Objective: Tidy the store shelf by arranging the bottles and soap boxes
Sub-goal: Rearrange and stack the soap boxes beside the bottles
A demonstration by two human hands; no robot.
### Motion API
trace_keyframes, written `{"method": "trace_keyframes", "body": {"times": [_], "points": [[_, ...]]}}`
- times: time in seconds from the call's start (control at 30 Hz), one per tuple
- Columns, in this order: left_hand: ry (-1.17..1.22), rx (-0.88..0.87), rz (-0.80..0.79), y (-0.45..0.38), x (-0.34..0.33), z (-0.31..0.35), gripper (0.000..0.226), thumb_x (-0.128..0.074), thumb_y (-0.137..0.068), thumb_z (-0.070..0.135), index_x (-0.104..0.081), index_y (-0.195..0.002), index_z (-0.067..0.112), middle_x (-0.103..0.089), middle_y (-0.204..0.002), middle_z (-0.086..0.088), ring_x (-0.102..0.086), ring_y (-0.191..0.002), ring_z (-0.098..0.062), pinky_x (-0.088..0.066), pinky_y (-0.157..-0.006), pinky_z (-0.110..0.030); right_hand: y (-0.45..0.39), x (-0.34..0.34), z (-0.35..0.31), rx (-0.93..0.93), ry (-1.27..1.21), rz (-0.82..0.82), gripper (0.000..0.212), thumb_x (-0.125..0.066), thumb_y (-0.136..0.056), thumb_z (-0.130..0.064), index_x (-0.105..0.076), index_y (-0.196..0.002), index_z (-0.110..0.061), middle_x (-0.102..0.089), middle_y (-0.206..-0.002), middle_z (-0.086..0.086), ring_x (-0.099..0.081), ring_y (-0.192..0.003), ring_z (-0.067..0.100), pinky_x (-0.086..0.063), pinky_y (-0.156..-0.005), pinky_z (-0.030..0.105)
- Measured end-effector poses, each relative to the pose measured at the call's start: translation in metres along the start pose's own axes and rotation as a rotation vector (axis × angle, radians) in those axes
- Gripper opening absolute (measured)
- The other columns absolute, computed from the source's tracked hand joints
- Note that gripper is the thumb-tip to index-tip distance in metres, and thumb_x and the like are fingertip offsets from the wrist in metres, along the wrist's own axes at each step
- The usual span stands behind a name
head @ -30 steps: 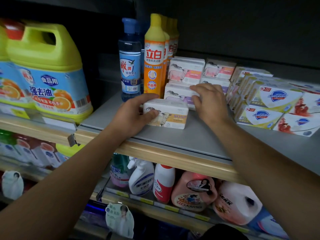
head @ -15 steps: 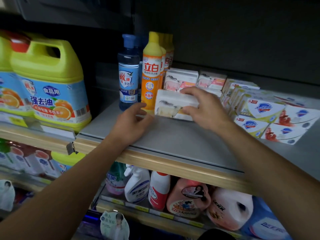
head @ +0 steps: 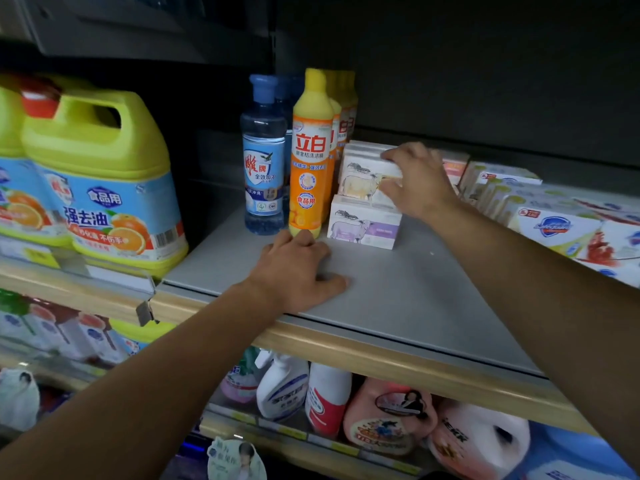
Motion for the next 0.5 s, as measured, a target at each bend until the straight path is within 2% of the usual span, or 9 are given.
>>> {"method": "trace_keyframes", "body": {"times": [0.23,0.5], "points": [[0.037,-0.019,0.036,-0.0072,-0.0001,-0.0038,0.068,-0.045,-0.079,0.076,-0.052,-0.130,0.032,-0.046,-0.124,0.004,-0.039,-0.118,-0.022,-0.039,-0.102,-0.043,-0.0095,-0.0088,-0.0016,0.033,0.040,-0.099,0.058,-0.060,-0.093,-0.034,-0.041,-0.148,-0.023,-0.041,-0.150,0.006,-0.033,-0.138,0.030,-0.030,-0.113,0.038],[0.026,-0.012,0.023,-0.0087,-0.0022,-0.0054,0.069,-0.042,-0.079,0.076,-0.050,-0.132,0.033,-0.045,-0.128,0.004,-0.039,-0.120,-0.022,-0.039,-0.102,-0.044,-0.0059,-0.0043,0.0052,-0.016,0.104,-0.086,0.059,-0.058,-0.095,-0.037,-0.039,-0.149,-0.021,-0.041,-0.151,0.007,-0.033,-0.139,0.031,-0.035,-0.111,0.042]]}}
Point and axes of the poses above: each hand's wrist, its own y-axis away from the middle knuckle, its own x-axis out of the back of the hand, z = x × y, the point moved 6 cm from there along -y, towards the middle knuckle
